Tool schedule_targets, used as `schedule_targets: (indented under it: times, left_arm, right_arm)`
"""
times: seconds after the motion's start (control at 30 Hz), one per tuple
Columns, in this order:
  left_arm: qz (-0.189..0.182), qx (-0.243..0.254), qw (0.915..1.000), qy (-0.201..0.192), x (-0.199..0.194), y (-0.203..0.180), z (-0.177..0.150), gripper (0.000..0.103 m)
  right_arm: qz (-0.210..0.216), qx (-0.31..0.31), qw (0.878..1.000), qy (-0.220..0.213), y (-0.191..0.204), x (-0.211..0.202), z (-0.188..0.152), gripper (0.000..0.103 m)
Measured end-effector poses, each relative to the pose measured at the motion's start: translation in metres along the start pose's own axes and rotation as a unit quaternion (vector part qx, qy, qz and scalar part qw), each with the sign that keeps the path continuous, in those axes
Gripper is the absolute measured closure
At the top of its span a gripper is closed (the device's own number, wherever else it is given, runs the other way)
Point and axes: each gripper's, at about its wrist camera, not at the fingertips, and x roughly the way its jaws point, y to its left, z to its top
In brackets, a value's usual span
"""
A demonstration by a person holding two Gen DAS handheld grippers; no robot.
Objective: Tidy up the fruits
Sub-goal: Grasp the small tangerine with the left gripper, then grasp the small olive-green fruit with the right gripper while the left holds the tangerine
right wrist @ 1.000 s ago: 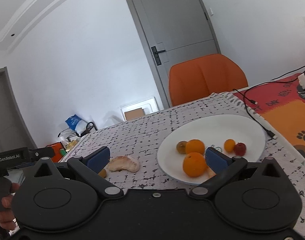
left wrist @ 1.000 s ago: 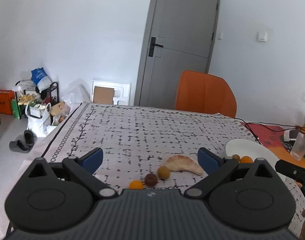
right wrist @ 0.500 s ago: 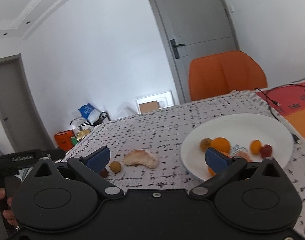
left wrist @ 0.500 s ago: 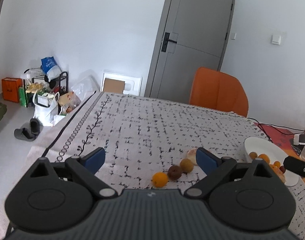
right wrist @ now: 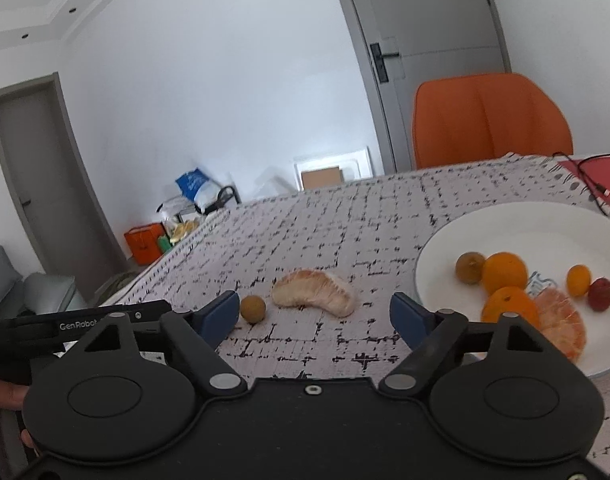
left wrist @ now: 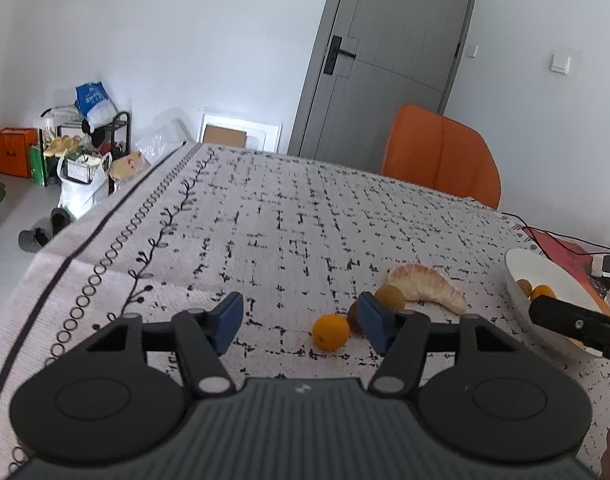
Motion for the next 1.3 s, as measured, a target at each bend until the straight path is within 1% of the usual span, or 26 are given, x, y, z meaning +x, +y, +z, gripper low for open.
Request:
schedule_targets:
  times: [0.1, 0.33, 0.37, 0.43, 0.47, 0.5, 0.67, 0.73, 0.83, 0.9, 1.07, 1.17, 1.23, 1.3]
  left_arm:
    - [-0.008, -0.006, 0.9998, 0.016, 0.008, 0.001, -0.001, 0.05]
    - [-0.018, -0.008, 0.9994, 0.028, 0.022, 0.0, -0.002, 0.053]
    - [-0.02, -0.01, 0.9993, 0.03, 0.024, 0.0, -0.002, 0.056]
    - [-0.028, -0.017, 0.9987, 0.038, 0.028, -0.002, -0.003, 0.068]
    - [-0.033, -0.016, 0.9984, 0.043, 0.031, -0.003, -0.004, 0.079]
    - [-0.032, -0.015, 0.9984, 0.043, 0.032, -0.004, -0.004, 0.082]
    - [-0.028, -0.028, 0.9987, 0.031, 0.026, 0.007, 0.0, 0.082]
    - [-0.022, -0.032, 0.9988, 0.03, 0.024, 0.013, 0.003, 0.082]
    - [-0.012, -0.04, 0.9988, 0.026, 0.021, 0.023, 0.006, 0.082]
    - [-0.006, -0.041, 0.9989, 0.021, 0.018, 0.029, 0.008, 0.082]
    - [0.01, -0.044, 0.9988, 0.017, 0.015, 0.042, 0.01, 0.082]
    - [0.013, -0.05, 0.9986, 0.015, 0.013, 0.048, 0.011, 0.082]
    - [0.014, -0.05, 0.9986, 0.012, 0.012, 0.051, 0.011, 0.082]
    - [0.014, -0.051, 0.9986, 0.011, 0.011, 0.053, 0.012, 0.082]
  right_arm:
    - [0.004, -0.003, 1.0, 0.009, 0.001, 0.007, 0.0, 0.024]
    - [0.008, -0.004, 1.0, 0.022, 0.001, 0.017, 0.002, 0.024]
    - [0.008, -0.005, 1.0, 0.023, 0.001, 0.019, 0.002, 0.024]
    - [0.009, -0.007, 1.0, 0.027, 0.003, 0.022, 0.003, 0.024]
    - [0.01, -0.009, 1.0, 0.029, 0.004, 0.024, 0.004, 0.024]
    - [0.01, -0.011, 0.999, 0.031, 0.005, 0.026, 0.004, 0.025]
    - [0.018, -0.022, 0.999, 0.04, 0.012, 0.036, 0.007, 0.032]
    - [0.021, -0.025, 0.998, 0.046, 0.015, 0.042, 0.007, 0.039]
    - [0.025, -0.029, 0.998, 0.056, 0.018, 0.049, 0.007, 0.047]
    - [0.024, -0.03, 0.997, 0.061, 0.018, 0.053, 0.008, 0.048]
    - [0.029, -0.034, 0.996, 0.071, 0.025, 0.061, 0.008, 0.055]
    - [0.035, -0.041, 0.995, 0.079, 0.032, 0.068, 0.007, 0.059]
    - [0.037, -0.045, 0.995, 0.087, 0.036, 0.074, 0.007, 0.064]
    - [0.04, -0.048, 0.994, 0.089, 0.04, 0.079, 0.008, 0.066]
